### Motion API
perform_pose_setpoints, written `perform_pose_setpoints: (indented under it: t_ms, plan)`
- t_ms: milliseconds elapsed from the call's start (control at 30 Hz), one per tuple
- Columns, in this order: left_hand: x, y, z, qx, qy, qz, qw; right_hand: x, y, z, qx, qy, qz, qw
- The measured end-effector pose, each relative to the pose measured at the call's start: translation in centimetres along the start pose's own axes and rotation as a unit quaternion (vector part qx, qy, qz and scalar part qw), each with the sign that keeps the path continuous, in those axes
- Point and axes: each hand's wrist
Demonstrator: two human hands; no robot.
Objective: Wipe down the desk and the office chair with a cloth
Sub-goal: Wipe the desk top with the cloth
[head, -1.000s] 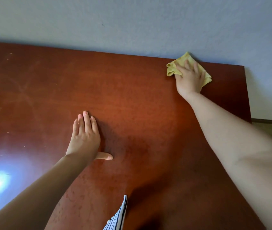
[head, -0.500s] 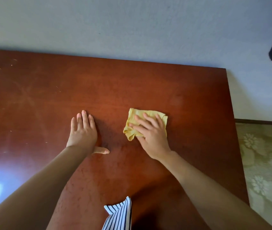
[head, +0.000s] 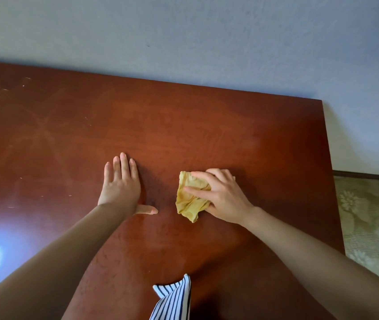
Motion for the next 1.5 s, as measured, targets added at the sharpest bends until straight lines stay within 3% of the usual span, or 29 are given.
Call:
perform_pose_setpoints:
  t_ms: [133,433,700,767,900,1033,1300,1500]
  plan:
    - [0.3,-0.3,0.1,-0.006,-0.004,-0.01,1.0,-1.3,-0.4,2.2,-0.018,-0.024,0.005,1.0]
    - [1.0,-1.1,0.3,-0.026,-0.02,-0.024,0.999,-9.1,-1.7,12.1,-0.005,-0.216,-0.037,0.976]
    - [0.4,-1.2,0.9,-0.024,-0.024,-0.032,0.999,-10.8,-3.5,17.8,-0.05,-0.461,-0.054,0.885]
    - [0.6,-1.2,1.0,-0.025,-0.022,-0.031,0.999,-8.8,-3.7,17.7,-0.054,-0.438,-0.045,0.896]
    - [0.9,-1.3,1.1,-0.028,-0.013,-0.036,0.999,-4.0,-3.4,14.9,-0.058,-0.285,-0.018,0.957]
    - [1.2,-1.4,0.8,-0.043,-0.005,-0.062,0.997,1.0,-2.6,10.2,-0.044,-0.169,0.01,0.985]
    - [0.9,-3.4,-2.4,-0.073,-0.052,-0.058,0.994,7.4,-1.1,0.7,-0.03,-0.07,0.055,0.996]
    - [1.2,-5.9,-5.9,-0.054,-0.101,-0.05,0.992,5.7,0.0,-4.6,-0.033,0.058,0.035,0.997]
Point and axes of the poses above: each hand's wrist, its own z-axis towards the middle knuckle, its own y-axis out of the back of the hand, x = y × z, and after that the axes turned 15 degrees about -z, right-handed
